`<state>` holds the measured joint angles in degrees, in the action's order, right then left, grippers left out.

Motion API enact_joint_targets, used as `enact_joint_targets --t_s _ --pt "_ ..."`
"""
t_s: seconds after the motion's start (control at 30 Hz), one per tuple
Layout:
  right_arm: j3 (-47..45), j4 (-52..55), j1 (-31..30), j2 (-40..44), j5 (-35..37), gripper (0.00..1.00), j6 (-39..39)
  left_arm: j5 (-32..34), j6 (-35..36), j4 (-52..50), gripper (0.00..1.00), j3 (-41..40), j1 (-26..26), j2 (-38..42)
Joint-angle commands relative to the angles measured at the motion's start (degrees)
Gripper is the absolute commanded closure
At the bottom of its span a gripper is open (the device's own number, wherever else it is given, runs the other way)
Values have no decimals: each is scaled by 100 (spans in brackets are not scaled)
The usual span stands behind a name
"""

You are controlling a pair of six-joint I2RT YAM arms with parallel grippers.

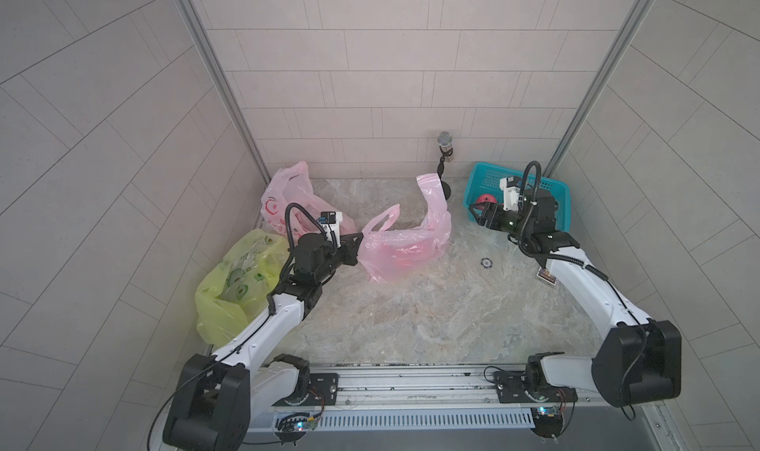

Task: Untie the knot of a plastic bag & take out the apple
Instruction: Untie the plastic bag at the center of the board.

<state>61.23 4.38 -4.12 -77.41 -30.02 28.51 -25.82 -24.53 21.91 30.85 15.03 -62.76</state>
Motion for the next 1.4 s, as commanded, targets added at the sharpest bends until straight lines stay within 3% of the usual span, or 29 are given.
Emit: enact_joint_targets --t_s 0.0,0.23,0.43,0.6,0.8,0.97,1.07,1.13,1.2,1.27,1.37 --pt "614 -170 -119 -691 -457 24 128 -267 146 -205 100 167 18 163" --pt "2216 620 -883 -2339 -1608 23 -425 -498 450 -625 100 215 31 289" --pt "2639 1870 -1805 -2745 -2148 22 -1478 -268 645 -743 100 325 34 264" --pt "2055 2627 -2457 -2364 -1565 22 -2088 -215 683 -434 100 689 30 -193" --pt "1038 1979 -2869 -1710 -873 23 -1674 -465 520 327 100 1386 36 -1152" --pt "872 1514 -2939 -1703 -421 26 -1348 -738 352 767 99 1856 142 -1772" --pt "834 1205 -2930 -1747 -177 33 -1153 -824 303 758 83 1973 269 -1929" --pt "842 1008 -2943 -1815 -27 42 -996 -797 242 728 62 1890 322 -1853" --pt "880 906 -2933 -1842 135 50 -903 -737 209 634 49 1752 318 -1666" --pt "909 879 -2936 -1819 219 57 -876 -665 277 294 42 1658 317 -1389" --pt "908 868 -2919 -1768 269 77 -882 -515 394 -457 38 1587 318 -898"
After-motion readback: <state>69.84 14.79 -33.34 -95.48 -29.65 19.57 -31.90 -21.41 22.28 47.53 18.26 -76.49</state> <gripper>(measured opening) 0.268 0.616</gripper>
